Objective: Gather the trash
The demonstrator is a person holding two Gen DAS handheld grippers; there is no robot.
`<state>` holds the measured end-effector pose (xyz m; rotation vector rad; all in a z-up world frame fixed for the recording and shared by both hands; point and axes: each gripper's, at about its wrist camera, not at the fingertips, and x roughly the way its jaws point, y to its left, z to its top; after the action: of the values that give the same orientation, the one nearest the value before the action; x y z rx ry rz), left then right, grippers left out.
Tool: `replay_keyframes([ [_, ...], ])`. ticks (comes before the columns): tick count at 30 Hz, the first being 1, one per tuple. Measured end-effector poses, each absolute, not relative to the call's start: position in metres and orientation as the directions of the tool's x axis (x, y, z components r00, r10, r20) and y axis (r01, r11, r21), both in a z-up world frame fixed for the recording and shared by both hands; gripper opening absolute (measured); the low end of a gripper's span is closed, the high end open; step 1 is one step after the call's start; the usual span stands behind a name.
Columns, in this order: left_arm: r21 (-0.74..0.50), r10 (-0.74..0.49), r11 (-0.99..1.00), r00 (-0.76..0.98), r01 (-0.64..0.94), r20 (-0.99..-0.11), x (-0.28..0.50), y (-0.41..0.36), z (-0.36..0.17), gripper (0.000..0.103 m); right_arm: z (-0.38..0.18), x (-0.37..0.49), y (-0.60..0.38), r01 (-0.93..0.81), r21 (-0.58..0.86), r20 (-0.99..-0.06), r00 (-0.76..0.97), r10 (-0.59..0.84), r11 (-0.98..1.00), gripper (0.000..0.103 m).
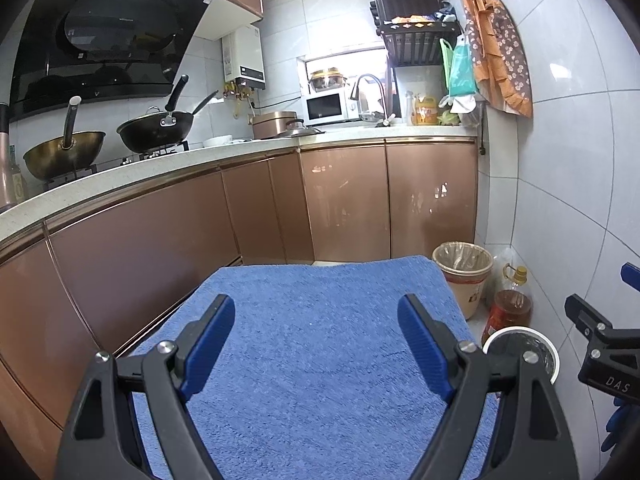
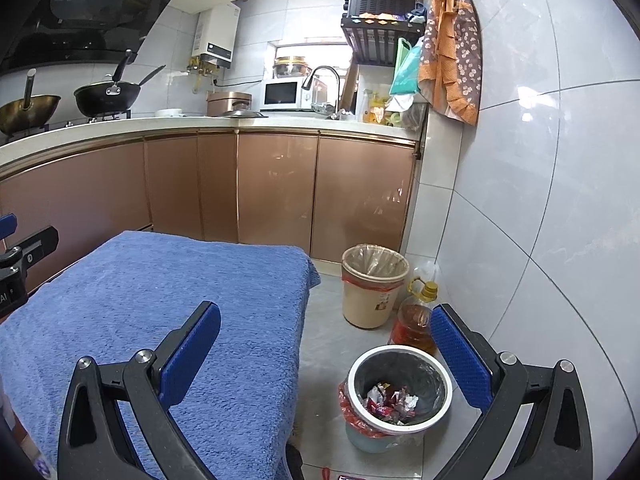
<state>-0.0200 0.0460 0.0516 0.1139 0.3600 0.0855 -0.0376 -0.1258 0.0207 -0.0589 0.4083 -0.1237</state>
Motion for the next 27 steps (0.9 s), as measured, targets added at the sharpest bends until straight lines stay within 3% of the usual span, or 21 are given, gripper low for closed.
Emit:
replay_keyframes([
  [27, 0.116, 0.025, 0.993, 0.928, 0.019, -0.371, -0.015, 0.023, 0.044, 0.089, 0.012, -0.035, -0.141, 0.149, -0.063, -0.409, 0.898, -0.162, 0.987, 0.103],
])
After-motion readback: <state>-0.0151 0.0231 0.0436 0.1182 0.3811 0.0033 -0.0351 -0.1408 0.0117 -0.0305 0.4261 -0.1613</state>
